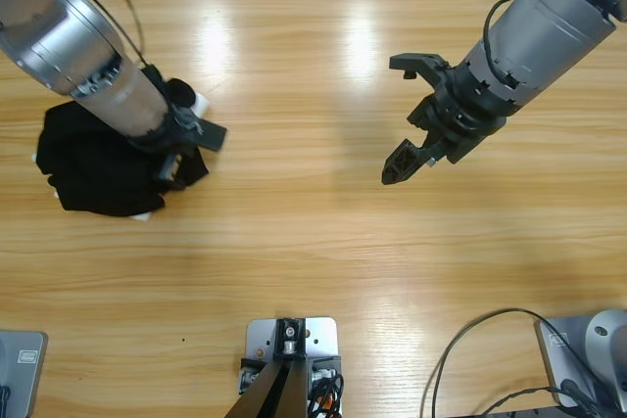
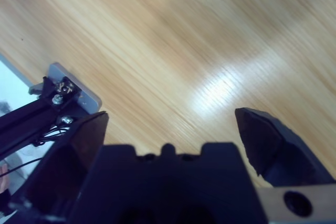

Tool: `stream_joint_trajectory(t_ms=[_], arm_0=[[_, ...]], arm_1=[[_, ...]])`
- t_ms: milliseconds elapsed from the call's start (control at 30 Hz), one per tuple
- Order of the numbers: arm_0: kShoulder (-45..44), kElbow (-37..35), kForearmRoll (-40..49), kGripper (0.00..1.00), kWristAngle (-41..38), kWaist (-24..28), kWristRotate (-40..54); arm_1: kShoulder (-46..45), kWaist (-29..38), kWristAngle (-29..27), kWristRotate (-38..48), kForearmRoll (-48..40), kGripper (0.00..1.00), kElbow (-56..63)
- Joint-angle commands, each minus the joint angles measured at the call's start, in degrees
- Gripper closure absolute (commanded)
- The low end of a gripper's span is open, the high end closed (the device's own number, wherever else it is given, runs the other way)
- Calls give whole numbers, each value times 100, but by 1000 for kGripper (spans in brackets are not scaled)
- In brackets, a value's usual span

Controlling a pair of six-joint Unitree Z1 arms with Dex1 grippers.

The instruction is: Fold clothes

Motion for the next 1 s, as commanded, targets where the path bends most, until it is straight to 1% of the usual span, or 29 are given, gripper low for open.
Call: stream_joint_trajectory(t_ms=[33, 133, 167, 200, 233, 300, 333, 400, 433, 467, 500, 567, 633, 733, 833, 900, 933, 1000], arm_0=[[280, -224, -83, 36, 33, 1243, 243], [294, -484, -53, 36, 3, 1624, 176], [225, -568, -50, 36, -74, 1693, -1], [113, -648, -53, 36, -162, 1733, -375], [-23, -741, -53, 36, -201, 1740, -1029], [-429, -827, -39, 41, -241, 1552, -3432], [-678, -815, 84, 41, -241, 1408, -4995], [-938, -808, 581, 38, -266, 1164, -6820], [-1058, -795, 1014, 37, -406, 1067, -8243], [-1118, -767, 1386, 36, -501, 1007, -9142], [-1195, -765, 1919, 36, -512, 942, -9806], [-1336, -718, 2768, 35, -512, 944, -10833], [-1562, -495, 2894, 31, -512, 940, -11216], [-1657, -394, 2989, 27, -422, 937, -11065], [-1677, 221, 2917, 23, -86, 796, -10973], [-1917, 957, 2348, 19, 111, 680, -11023], [-2188, 1451, 1782, 19, 176, 671, -11021], [-2642, 1936, 1047, 23, 358, 664, -10949]], arm_1=[[428, -37, 176, 73, -67, 0, 263], [434, -37, 201, 75, -69, 0, 316], [391, -37, 208, 89, -66, 0, 331], [339, -37, 209, 110, -66, 0, 353], [302, -32, 208, 133, -66, 0, 372], [298, 4, 208, 201, -74, 0, 405], [282, 32, 201, 256, -76, 0, 414], [210, 137, 201, 366, -166, 0, 476], [173, 218, 201, 437, -264, 0, 556], [165, 283, 201, 488, -322, 0, 616], [150, 360, 202, 558, -426, 0, 723], [122, 483, 202, 665, -630, 0, 948], [119, 561, 202, 729, -769, 0, 1124], [122, 570, 209, 767, -930, 0, 1289], [129, 570, 239, 776, -990, 0, 1369], [168, 570, 260, 776, -1101, 0, 1488], [193, 570, 271, 776, -1129, 0, 1534], [207, 570, 287, 776, -1129, 0, 1550]])
